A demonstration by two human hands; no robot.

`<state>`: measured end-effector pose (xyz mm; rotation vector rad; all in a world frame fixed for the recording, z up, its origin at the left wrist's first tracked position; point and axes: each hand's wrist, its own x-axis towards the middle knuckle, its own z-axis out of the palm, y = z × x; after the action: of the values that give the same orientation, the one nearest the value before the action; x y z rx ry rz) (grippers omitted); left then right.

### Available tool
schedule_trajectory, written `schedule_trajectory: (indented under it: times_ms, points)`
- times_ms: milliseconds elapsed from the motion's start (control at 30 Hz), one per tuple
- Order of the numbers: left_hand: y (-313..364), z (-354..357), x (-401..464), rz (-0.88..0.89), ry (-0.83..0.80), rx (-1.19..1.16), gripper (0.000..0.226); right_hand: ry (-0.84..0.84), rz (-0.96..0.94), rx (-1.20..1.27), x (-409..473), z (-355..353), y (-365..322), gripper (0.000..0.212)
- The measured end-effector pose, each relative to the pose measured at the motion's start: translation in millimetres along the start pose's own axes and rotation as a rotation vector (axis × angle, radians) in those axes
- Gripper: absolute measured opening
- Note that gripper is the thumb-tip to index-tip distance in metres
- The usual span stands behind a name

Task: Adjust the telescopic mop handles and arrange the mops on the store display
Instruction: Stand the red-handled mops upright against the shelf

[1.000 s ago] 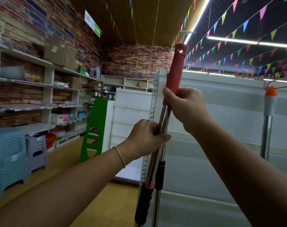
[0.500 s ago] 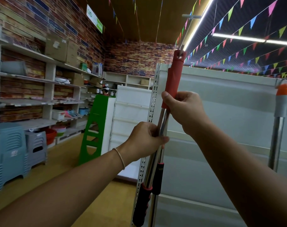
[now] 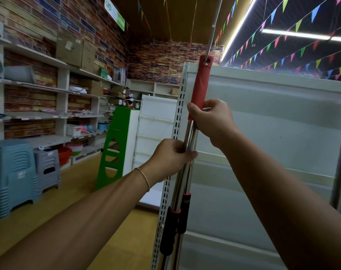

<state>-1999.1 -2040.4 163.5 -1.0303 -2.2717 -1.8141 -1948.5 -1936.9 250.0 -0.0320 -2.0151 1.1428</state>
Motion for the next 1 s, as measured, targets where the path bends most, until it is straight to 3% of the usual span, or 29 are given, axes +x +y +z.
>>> schedule_trajectory:
  times_ms: [433,1000]
  points:
    - [-19.6,18.8,34.7,-0.004,0.125,-0.002,0.018,0.013,-0.007,-0.068,37.0,11.5,29.6,0.023]
    - [-21.2,27.1,32.5,-0.043,0.170,-0.040,0.019,0.013,-0.044,-0.068,41.7,12.4,39.4,0.032]
